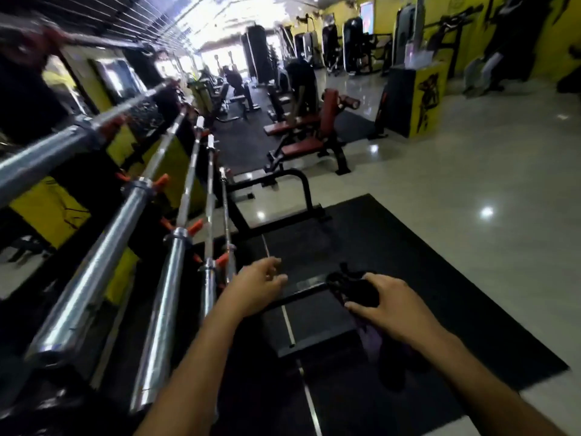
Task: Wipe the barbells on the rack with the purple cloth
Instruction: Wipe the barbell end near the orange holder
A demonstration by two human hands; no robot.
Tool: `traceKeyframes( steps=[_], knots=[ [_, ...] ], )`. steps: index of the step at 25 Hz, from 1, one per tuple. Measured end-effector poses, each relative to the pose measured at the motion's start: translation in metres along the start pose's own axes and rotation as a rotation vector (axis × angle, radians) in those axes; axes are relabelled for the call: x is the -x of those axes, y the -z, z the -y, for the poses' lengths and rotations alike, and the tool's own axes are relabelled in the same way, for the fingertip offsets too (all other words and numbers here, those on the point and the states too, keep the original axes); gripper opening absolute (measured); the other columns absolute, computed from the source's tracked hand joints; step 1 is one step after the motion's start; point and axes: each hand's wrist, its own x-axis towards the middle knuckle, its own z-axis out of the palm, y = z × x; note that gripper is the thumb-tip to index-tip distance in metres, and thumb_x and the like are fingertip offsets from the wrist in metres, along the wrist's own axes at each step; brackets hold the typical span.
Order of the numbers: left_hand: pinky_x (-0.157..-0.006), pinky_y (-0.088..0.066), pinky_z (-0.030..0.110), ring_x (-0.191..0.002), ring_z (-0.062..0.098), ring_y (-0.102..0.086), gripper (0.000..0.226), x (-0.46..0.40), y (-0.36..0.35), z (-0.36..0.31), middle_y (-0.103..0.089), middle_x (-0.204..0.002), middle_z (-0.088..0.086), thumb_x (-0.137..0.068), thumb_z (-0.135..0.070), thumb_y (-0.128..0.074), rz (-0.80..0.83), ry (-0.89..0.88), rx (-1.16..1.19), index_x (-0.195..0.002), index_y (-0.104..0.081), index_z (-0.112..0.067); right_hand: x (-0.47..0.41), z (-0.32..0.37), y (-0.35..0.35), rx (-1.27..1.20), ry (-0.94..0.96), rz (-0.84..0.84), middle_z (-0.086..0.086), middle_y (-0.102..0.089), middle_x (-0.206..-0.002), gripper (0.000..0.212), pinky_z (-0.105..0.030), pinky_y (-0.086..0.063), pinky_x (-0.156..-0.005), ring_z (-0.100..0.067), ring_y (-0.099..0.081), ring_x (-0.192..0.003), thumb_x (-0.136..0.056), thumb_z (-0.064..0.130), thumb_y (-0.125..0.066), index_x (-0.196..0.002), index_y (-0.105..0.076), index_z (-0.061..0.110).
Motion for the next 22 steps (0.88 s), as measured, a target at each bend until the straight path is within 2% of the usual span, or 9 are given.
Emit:
traceKeyframes(
  steps=[3, 5, 8, 12, 14, 16, 18, 20, 22],
  knots=[
    [-0.093, -0.055, 0.037, -0.101, 0.01, -0.067, 0.053, -0.028, -0.116, 0.001, -0.068, -0.119, -0.009, -0.087, -0.054, -0.061, 0.215, 0.1, -0.029, -0.135, -0.056, -0.032, 0.024, -0.102, -0.011, 0.119, -0.245, 0.189, 0.006, -0.068, -0.115, 0.062, -0.033, -0.054, -0.081, -0.018, -0.066, -0.104, -0.075, 0.073, -0.068, -0.12, -0.061, 0.03],
    [-0.094, -0.054, 0.036, -0.101, 0.009, -0.065, 0.054, -0.038, -0.17, 0.001, -0.067, -0.115, -0.013, -0.086, -0.059, -0.059, 0.316, 0.132, -0.073, -0.134, -0.056, -0.034, 0.039, -0.154, -0.017, 0.099, -0.36, 0.282, 0.007, -0.069, -0.108, 0.061, -0.034, -0.056, -0.081, -0.016, -0.066, -0.099, -0.067, 0.075, -0.068, -0.109, -0.064, 0.032],
    [-0.09, -0.053, 0.031, -0.099, 0.009, -0.064, 0.044, -0.051, -0.229, -0.012, -0.065, -0.113, -0.011, -0.092, -0.052, -0.059, 0.427, 0.106, -0.137, -0.131, -0.057, -0.031, 0.058, -0.225, -0.015, 0.024, -0.535, 0.333, 0.006, -0.068, -0.093, 0.043, -0.03, -0.053, -0.071, -0.013, -0.066, -0.085, -0.066, 0.061, -0.078, -0.088, -0.061, 0.028],
    [-0.091, -0.054, 0.031, -0.102, 0.006, -0.063, 0.04, -0.09, -0.284, -0.014, -0.066, -0.116, -0.012, -0.095, -0.047, -0.059, 0.515, 0.082, -0.117, -0.131, -0.058, -0.03, 0.069, -0.281, -0.009, -0.057, -0.691, 0.304, 0.004, -0.067, -0.091, 0.032, -0.032, -0.055, -0.075, -0.012, -0.064, -0.084, -0.073, 0.04, -0.082, -0.09, -0.059, 0.026],
    [-0.092, -0.055, 0.03, -0.102, 0.003, -0.063, 0.04, -0.113, -0.313, -0.022, -0.066, -0.115, -0.013, -0.094, -0.044, -0.063, 0.561, 0.063, 0.007, -0.131, -0.06, -0.029, 0.061, -0.299, 0.003, -0.151, -0.739, 0.243, 0.004, -0.068, -0.088, 0.025, -0.03, -0.054, -0.076, -0.01, -0.065, -0.082, -0.078, 0.034, -0.081, -0.09, -0.062, 0.024],
    [-0.096, -0.054, 0.03, -0.106, 0.002, -0.063, 0.047, -0.14, -0.341, -0.037, -0.065, -0.12, -0.012, -0.089, -0.047, -0.07, 0.639, 0.042, 0.187, -0.132, -0.059, -0.031, 0.04, -0.313, 0.027, -0.35, -0.746, 0.191, 0.002, -0.072, -0.088, 0.018, -0.03, -0.055, -0.078, -0.012, -0.069, -0.084, -0.081, 0.028, -0.081, -0.091, -0.067, 0.022],
    [-0.099, -0.052, 0.027, -0.117, 0.004, -0.059, 0.075, -0.168, -0.358, -0.062, -0.059, -0.132, -0.009, -0.071, -0.067, -0.076, 0.745, 0.064, 0.422, -0.135, -0.052, -0.039, 0.013, -0.317, 0.06, -0.587, -0.724, 0.165, -0.004, -0.074, -0.096, 0.017, -0.032, -0.057, -0.08, -0.016, -0.071, -0.092, -0.084, 0.021, -0.081, -0.097, -0.071, 0.018],
    [-0.099, -0.05, 0.023, -0.125, 0.005, -0.053, 0.09, -0.195, -0.365, -0.093, -0.053, -0.138, -0.009, -0.063, -0.07, -0.079, 0.867, 0.121, 0.629, -0.141, -0.045, -0.039, -0.013, -0.322, 0.089, -0.725, -0.704, 0.154, -0.011, -0.073, -0.102, 0.02, -0.029, -0.056, -0.075, -0.017, -0.07, -0.093, -0.085, 0.013, -0.08, -0.101, -0.069, 0.012],
    [-0.104, -0.048, 0.033, -0.127, 0.013, -0.057, 0.07, -0.229, -0.366, -0.131, -0.06, -0.137, -0.007, -0.077, -0.051, -0.079, 0.957, 0.157, 0.793, -0.139, -0.05, -0.035, -0.038, -0.337, 0.107, -0.756, -0.674, 0.175, -0.013, -0.071, -0.1, 0.021, -0.03, -0.055, -0.073, -0.017, -0.068, -0.09, -0.085, 0.006, -0.078, -0.101, -0.066, 0.008]
  ],
)
